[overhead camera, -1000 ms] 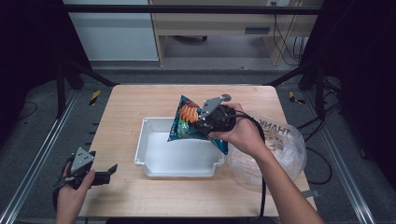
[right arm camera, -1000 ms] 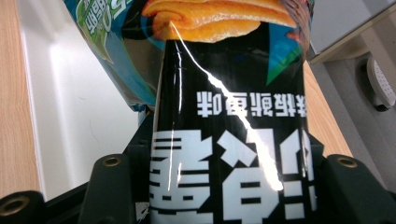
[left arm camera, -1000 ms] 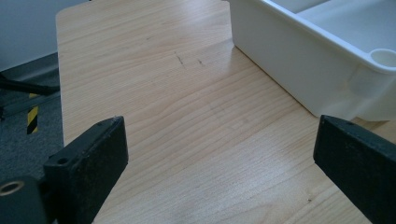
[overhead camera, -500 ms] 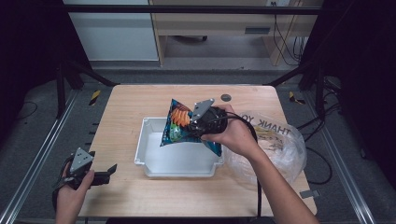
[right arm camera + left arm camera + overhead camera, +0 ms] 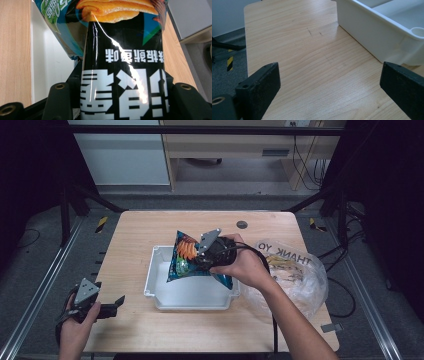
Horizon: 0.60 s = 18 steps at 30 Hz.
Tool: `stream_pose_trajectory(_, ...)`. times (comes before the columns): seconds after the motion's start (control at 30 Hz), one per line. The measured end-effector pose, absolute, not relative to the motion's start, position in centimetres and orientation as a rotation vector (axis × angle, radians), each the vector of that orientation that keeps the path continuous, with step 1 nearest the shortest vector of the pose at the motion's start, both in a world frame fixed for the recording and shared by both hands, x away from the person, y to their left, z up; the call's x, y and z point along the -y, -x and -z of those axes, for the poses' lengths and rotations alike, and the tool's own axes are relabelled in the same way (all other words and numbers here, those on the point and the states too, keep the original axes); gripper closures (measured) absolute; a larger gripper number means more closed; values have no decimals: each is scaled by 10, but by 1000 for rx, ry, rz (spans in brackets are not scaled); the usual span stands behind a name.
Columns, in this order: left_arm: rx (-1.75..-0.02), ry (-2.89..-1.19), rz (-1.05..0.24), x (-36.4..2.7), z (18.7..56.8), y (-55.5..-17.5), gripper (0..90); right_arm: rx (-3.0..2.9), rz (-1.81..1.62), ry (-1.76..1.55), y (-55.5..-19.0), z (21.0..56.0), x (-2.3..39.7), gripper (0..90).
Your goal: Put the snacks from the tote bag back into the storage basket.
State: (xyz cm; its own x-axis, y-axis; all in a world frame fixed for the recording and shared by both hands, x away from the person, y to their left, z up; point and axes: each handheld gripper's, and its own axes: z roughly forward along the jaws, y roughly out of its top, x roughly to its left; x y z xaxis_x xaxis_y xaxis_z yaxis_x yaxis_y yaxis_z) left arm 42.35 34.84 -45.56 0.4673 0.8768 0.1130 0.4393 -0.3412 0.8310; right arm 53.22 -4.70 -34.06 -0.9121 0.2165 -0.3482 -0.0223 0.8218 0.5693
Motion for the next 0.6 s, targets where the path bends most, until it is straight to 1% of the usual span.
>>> stream_pose_trajectory(0.6, -1096, -1957, -729, -349, 455, -424, 27, -2631, -802, -87, -530, 347, 33, 432)
